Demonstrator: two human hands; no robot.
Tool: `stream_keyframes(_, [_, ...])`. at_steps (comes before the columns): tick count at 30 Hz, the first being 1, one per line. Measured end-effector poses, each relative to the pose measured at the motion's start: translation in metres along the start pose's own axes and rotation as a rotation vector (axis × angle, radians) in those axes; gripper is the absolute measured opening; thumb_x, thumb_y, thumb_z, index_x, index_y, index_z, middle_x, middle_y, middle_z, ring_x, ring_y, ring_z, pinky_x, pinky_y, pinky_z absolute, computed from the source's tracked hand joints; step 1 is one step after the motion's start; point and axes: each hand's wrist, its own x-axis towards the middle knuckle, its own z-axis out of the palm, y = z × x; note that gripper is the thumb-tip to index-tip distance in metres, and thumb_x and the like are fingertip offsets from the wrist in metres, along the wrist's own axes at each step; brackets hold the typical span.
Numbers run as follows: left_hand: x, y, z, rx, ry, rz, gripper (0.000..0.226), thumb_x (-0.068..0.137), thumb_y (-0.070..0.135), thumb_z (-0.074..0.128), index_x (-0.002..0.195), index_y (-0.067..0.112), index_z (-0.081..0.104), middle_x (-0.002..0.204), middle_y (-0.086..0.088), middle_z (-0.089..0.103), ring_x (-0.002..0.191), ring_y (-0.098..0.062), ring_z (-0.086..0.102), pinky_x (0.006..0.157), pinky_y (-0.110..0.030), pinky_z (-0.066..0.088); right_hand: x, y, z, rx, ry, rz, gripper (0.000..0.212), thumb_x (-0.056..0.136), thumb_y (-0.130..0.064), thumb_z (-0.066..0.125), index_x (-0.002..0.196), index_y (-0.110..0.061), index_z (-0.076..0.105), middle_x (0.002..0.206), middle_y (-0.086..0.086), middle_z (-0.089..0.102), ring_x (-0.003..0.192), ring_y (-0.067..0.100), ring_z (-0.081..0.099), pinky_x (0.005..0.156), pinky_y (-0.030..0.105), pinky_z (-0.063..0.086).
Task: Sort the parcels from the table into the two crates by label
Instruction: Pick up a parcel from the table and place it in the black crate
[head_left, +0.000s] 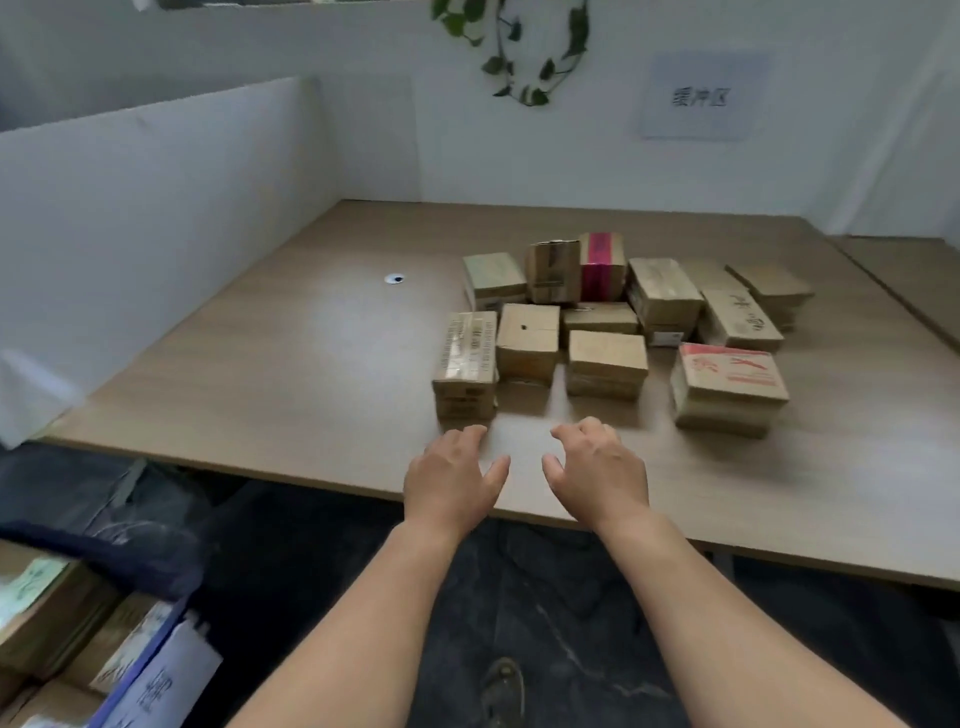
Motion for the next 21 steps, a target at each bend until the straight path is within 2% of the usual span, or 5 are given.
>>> stream_keyframes(9, [0.115, 0.069, 0.039, -0.058, -0.079, 0.199, 0.054, 0.095, 0.053, 0.042, 0.142, 0.025, 0.039, 0.136, 0.003, 0.052, 0.124, -0.016, 0.048, 0.098, -0.033, 0.045, 0.08, 0.075, -0.031, -0.065, 0.052, 0.21, 0.041, 0.098, -0.037, 0.043, 0.136, -0.023, 0.049, 0.133, 0.002, 0.051, 0.124, 0.02, 0.045, 0.094, 0.033, 0.042])
stream_keyframes(14, [0.177, 0.096, 0.05, -0.107, -0.078, 0.243, 0.055, 0.094, 0.052, 0.045, 0.142, 0.026, 0.039, 0.137, 0.004, 0.052, 0.125, -0.015, 0.048, 0.098, -0.032, 0.043, 0.129, 0.099, -0.044, -0.063, 0.073, 0.282, 0.04, 0.098, -0.036, 0.044, 0.135, -0.021, 0.05, 0.131, 0.004, 0.05, 0.122, 0.022, 0.045, 0.093, 0.034, 0.042])
stream_keyframes(21, [0.248, 0.12, 0.075, -0.118, -0.128, 0.285, 0.056, 0.094, 0.053, 0.046, 0.144, 0.028, 0.036, 0.139, 0.004, 0.05, 0.125, -0.014, 0.048, 0.094, -0.032, 0.048, 0.178, 0.131, -0.041, -0.022, 0.093, 0.343, 0.039, 0.098, -0.034, 0.045, 0.135, -0.022, 0.049, 0.134, 0.004, 0.05, 0.124, 0.022, 0.044, 0.096, 0.034, 0.041])
